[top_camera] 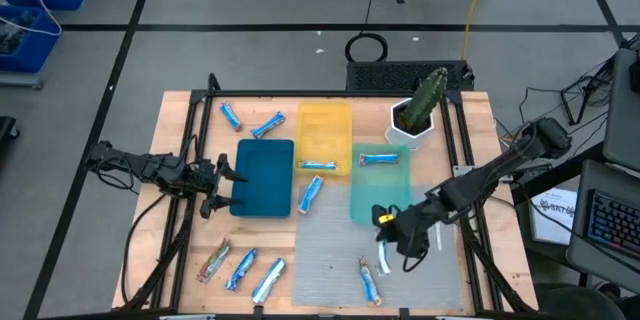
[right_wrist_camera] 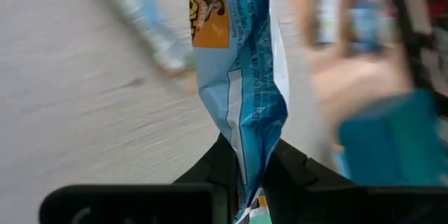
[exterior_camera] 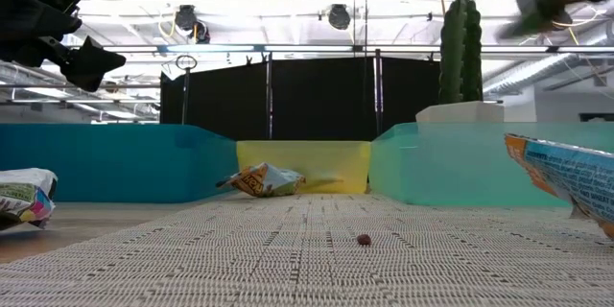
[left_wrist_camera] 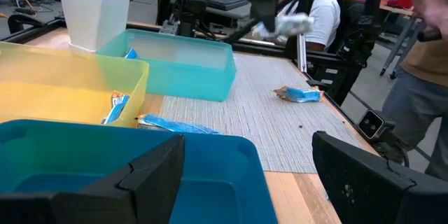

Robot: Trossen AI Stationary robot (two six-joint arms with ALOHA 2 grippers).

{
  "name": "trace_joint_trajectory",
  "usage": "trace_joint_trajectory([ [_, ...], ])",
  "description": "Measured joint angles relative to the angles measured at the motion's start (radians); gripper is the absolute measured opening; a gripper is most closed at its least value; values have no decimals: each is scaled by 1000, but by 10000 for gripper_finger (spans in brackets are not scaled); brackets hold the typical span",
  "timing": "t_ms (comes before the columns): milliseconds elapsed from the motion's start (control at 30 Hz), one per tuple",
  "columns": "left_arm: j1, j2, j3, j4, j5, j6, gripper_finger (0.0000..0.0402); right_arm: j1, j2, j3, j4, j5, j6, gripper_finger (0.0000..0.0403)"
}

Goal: Pick and place Granola Bars by type
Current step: Put the yellow granola bar into the yellow bin

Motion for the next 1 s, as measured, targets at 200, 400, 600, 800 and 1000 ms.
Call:
trace_joint_trajectory([
  [200, 0, 0, 0, 0, 0, 0, 310, -12, -70, 2, 134, 194, 136, 39],
  [400, 0, 0, 0, 0, 0, 0, 310, -63, -89, 63, 172, 330, 265, 18],
  [600, 0, 0, 0, 0, 0, 0, 310, -140, -78, 153, 169, 351, 312, 15],
  [800, 0, 0, 0, 0, 0, 0, 310, -251, -4, 311, 169, 350, 325, 14],
  [1000, 0, 0, 0, 0, 0, 0, 310, -431, 146, 535, 47, 348, 428, 13],
])
